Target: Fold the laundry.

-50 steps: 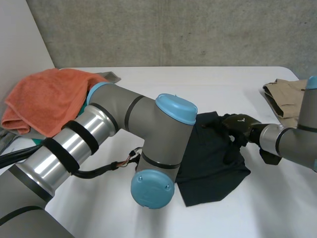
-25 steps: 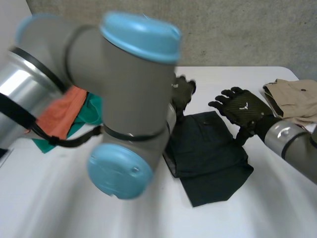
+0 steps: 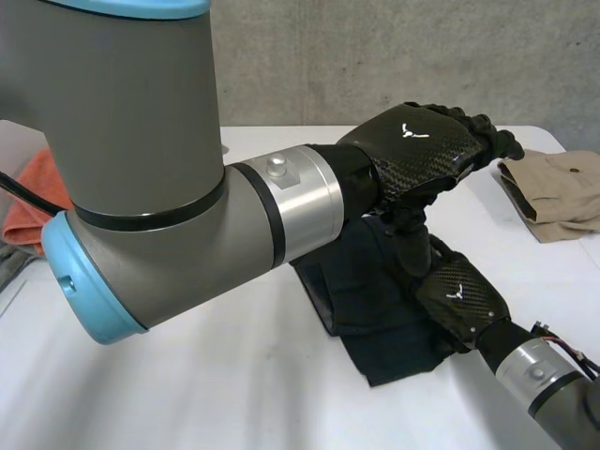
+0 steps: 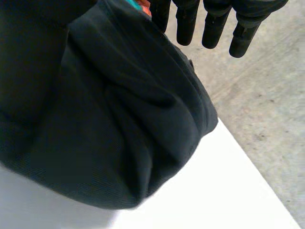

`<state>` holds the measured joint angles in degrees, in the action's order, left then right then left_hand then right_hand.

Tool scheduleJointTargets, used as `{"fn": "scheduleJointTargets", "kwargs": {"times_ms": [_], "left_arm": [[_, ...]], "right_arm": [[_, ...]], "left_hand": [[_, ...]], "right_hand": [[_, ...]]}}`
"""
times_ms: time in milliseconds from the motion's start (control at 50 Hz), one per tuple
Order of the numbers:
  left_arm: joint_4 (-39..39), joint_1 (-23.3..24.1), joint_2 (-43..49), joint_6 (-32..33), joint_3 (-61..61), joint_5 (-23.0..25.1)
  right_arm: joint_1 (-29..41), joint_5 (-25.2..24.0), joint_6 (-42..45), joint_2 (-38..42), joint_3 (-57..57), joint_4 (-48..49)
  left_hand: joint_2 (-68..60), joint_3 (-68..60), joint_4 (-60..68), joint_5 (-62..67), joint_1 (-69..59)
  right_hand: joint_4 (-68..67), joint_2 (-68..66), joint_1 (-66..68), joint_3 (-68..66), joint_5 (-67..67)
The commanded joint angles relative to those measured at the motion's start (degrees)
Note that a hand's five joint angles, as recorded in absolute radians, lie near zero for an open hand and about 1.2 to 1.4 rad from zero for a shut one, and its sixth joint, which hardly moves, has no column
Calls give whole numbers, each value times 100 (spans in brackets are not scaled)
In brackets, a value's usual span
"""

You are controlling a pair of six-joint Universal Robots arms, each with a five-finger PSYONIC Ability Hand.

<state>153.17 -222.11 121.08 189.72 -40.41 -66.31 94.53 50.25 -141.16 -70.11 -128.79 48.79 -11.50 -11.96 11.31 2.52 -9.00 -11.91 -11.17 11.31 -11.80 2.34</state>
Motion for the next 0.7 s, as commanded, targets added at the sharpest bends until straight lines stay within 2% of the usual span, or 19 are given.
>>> {"fn": "scheduleJointTargets", "kwargs": {"times_ms": [20, 280, 460, 500, 560, 580, 600, 700], "left_arm": [[-7, 1, 12, -75, 7, -189], [54, -35, -41, -172, -213, -198], [125, -105, -76, -198, -292, -198], [125, -114, -85, -198, -301, -198], [125, -131, -102, -198, -336, -198], [125, -140, -120, -198, -362, -189], [125, -140, -120, -207, -371, -189], [125, -175, -164, -198, -397, -172]], "right_arm": [[303, 327, -272, 586, 248, 834], [900, 1346, -658, 850, 951, 790], [1173, 1461, -834, 929, 1400, 764], [1199, 1461, -869, 955, 1479, 746], [1226, 1426, -887, 1052, 1681, 729], [1235, 1426, -922, 1104, 1795, 711], [1235, 1426, -948, 1122, 1865, 702], [1243, 1452, -1229, 1184, 2261, 544]], "left_hand": [[150, 196, -131, -252, -100], [150, 196, -131, -252, -100], [150, 196, -131, -252, -100], [150, 196, -131, -252, -100], [150, 196, -131, -252, -100], [150, 196, -131, -252, -100], [150, 196, -131, -252, -100], [150, 196, -131, -252, -100]], "right_hand": [[191, 117, -131, 180, -234], [191, 117, -131, 180, -234], [191, 117, -131, 180, -234], [-612, -686, 672, -623, 568], [-4055, -4129, 4114, -4066, 4011], [-6430, -6504, 6489, -6441, 6386], [-6806, -6880, 6865, -6817, 6762], [-6809, -6883, 6869, -6820, 6766]]}}
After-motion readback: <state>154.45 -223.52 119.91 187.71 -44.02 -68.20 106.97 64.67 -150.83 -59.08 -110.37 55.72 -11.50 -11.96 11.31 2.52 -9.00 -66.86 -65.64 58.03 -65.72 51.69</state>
